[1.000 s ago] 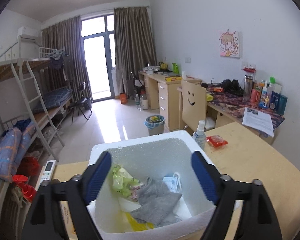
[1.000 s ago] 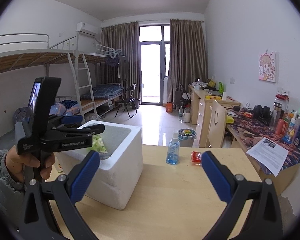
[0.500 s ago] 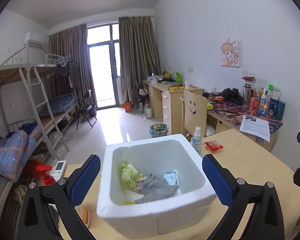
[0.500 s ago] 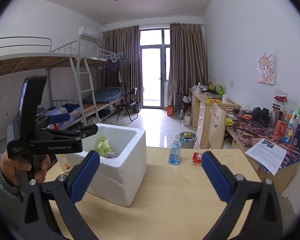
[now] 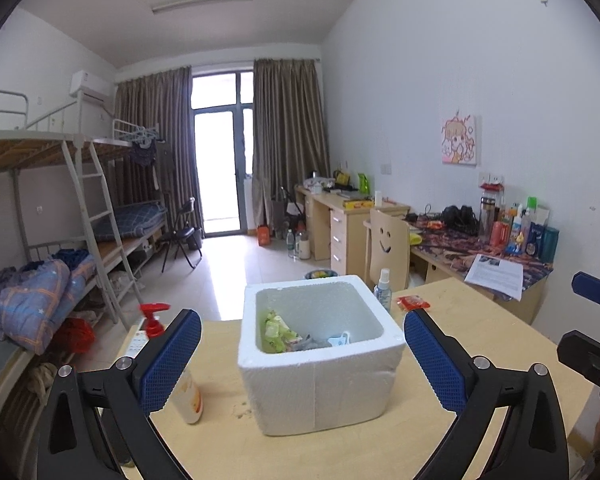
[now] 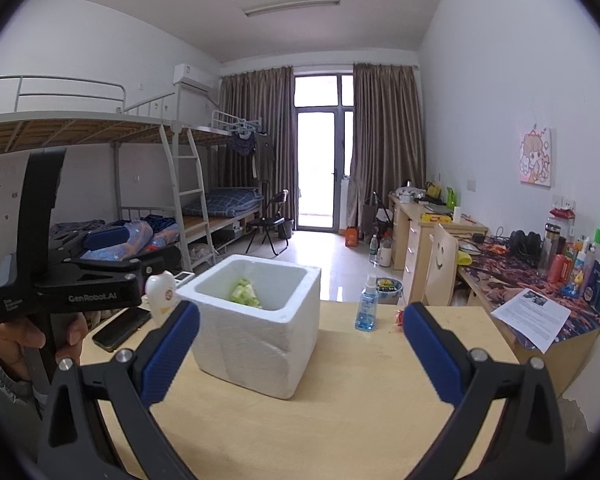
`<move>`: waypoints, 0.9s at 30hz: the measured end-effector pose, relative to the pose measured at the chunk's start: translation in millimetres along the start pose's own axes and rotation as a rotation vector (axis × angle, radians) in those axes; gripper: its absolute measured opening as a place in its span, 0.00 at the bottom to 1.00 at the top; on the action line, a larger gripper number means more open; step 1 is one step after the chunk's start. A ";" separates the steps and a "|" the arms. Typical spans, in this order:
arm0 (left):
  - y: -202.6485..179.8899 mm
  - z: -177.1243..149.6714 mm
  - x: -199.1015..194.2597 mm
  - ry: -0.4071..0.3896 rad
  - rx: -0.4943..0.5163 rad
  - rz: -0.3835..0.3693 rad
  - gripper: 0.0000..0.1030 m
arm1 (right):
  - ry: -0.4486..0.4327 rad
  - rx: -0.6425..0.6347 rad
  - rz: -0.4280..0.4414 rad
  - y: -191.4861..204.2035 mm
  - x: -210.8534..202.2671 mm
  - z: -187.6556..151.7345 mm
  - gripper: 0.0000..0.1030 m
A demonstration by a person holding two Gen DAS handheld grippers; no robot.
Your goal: Organize soft objects
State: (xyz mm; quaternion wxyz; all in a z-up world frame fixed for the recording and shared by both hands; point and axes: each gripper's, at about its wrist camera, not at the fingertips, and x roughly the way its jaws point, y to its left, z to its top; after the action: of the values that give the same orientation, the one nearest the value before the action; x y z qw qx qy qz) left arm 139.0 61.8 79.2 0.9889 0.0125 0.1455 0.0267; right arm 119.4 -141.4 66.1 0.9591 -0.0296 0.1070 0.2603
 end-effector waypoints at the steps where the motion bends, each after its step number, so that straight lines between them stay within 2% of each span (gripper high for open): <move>1: 0.3 -0.3 -6.4 -0.009 0.001 0.000 0.99 | -0.006 -0.002 0.005 2.2 -5.0 0.4 1.00; 13: 2.8 -20.6 -71.8 -0.079 -0.001 -0.009 0.99 | -0.048 -0.021 0.021 27.5 -44.0 -8.1 1.00; 27: 3.1 -64.5 -103.5 -0.115 -0.044 0.002 0.99 | -0.102 0.011 -0.008 37.9 -66.3 -37.3 1.00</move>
State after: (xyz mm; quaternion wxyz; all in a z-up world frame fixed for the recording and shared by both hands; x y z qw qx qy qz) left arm 21.2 60.2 47.3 0.9957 -0.0078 0.0877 0.0299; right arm 37.4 -145.7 44.2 0.9645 -0.0113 0.0592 0.2572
